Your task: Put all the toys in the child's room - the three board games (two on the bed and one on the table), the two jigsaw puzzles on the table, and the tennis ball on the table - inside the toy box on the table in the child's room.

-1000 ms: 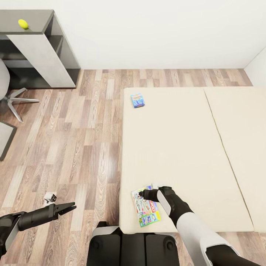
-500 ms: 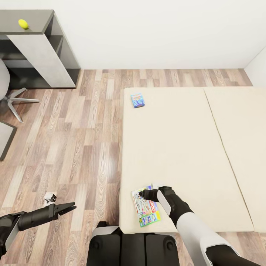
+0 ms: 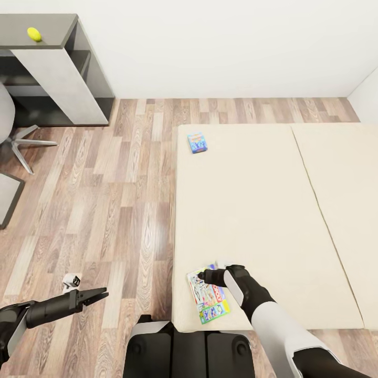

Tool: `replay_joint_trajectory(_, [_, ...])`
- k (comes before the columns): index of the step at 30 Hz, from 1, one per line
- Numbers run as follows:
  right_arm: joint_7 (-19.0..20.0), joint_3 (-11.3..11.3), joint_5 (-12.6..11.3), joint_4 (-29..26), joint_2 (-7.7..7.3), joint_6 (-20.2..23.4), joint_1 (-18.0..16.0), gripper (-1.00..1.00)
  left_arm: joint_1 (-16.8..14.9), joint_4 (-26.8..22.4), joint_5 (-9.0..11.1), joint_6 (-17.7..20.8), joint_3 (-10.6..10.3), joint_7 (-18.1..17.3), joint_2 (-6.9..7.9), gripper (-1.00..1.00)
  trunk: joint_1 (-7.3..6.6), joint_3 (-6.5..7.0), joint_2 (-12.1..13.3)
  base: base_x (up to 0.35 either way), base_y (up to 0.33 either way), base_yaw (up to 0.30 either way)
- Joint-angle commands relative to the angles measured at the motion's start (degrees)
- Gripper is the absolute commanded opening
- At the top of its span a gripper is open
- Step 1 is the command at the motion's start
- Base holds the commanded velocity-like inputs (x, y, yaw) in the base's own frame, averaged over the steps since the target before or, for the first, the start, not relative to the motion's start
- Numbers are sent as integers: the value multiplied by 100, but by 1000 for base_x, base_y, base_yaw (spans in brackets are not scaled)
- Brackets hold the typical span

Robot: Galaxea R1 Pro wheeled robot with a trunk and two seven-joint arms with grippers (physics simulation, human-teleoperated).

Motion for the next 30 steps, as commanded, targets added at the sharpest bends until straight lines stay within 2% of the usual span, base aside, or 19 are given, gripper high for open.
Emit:
replay_joint_trajectory(1, [-1,14,-15,-7,-6,27,-1,100,-2,-1,-2,61,1,-22,1,100,3,-6,-8,0,2,0])
replay_joint_trajectory(21, [7,7,-22,132,-52,38,5,100,-4,-1,6,43,4,-22,6,100,3,-6,-8,0,0,0])
replay_joint_trajectory(30, [35,7,-33,381,-69,45,8,100,-3,-1,6,48,-3,-22,1,100,3,-6,-8,0,0,0])
